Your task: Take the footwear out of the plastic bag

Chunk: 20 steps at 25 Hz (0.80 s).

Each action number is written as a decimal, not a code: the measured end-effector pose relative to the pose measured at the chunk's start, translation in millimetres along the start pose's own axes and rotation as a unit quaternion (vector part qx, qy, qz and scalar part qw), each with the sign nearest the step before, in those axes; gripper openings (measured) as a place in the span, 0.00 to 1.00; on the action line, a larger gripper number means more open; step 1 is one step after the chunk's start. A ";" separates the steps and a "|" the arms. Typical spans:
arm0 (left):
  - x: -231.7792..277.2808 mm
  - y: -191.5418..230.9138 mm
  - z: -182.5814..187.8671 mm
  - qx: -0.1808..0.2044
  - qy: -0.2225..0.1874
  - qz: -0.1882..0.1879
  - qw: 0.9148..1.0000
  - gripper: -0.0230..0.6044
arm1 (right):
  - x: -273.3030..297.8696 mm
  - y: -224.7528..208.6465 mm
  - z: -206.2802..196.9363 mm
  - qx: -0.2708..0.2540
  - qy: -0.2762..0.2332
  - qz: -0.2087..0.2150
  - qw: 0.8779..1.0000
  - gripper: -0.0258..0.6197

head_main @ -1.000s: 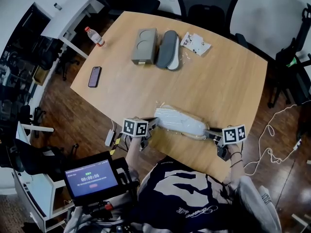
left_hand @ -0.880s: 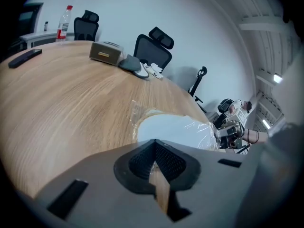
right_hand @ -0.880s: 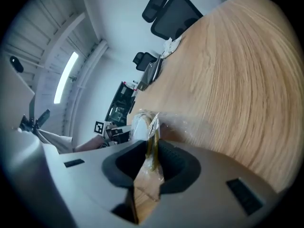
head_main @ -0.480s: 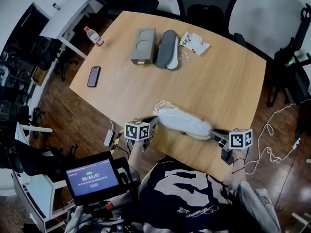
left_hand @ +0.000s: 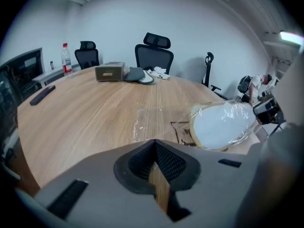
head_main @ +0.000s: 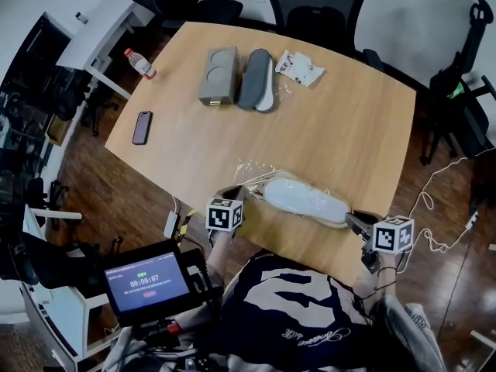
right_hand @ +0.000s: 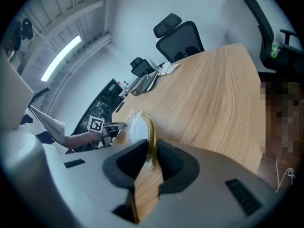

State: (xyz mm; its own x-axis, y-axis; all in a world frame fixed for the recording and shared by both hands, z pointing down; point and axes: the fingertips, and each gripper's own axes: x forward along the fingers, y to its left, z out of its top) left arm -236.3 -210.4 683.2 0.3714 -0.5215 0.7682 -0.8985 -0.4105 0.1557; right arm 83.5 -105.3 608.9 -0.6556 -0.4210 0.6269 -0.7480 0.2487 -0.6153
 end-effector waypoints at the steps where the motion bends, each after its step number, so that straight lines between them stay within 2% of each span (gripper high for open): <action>1: 0.1 -0.7 0.0 0.014 0.001 0.015 1.000 0.04 | -1.9 -0.9 0.7 -0.005 -0.001 -0.010 1.000 0.14; 5: 4.2 -2.4 -0.9 0.076 0.012 0.052 0.996 0.04 | -9.7 -5.7 0.2 -0.019 -0.003 -0.048 0.999 0.14; 10: 1.3 14.2 -1.4 0.063 0.028 0.099 0.993 0.04 | -27.9 -15.4 -1.3 -0.011 -0.014 -0.070 0.997 0.14; 13: -7.9 0.2 15.2 0.091 0.009 0.110 0.990 0.04 | -35.4 -19.6 -0.2 -0.009 -0.022 -0.077 0.997 0.14; 15: -10.6 -28.7 32.1 0.122 -0.019 0.079 0.989 0.04 | -38.1 -21.4 2.4 -0.005 -0.030 -0.078 0.997 0.14; 17: -8.6 -68.5 44.0 0.149 -0.035 0.026 0.988 0.04 | -40.2 -22.5 3.5 -0.004 -0.033 -0.076 0.997 0.14; 20: 5.5 -120.5 47.3 0.182 -0.033 -0.035 0.982 0.04 | -41.7 -21.5 2.8 -0.007 -0.032 -0.069 0.997 0.14</action>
State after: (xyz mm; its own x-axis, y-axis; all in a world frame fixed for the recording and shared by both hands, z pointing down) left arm -114.9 -199.2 639.2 0.4549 -0.5248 0.7194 -0.7311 -0.6814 -0.0348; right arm 127.3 -95.5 594.7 -0.5383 -0.5070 0.6731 -0.8327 0.1969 -0.5176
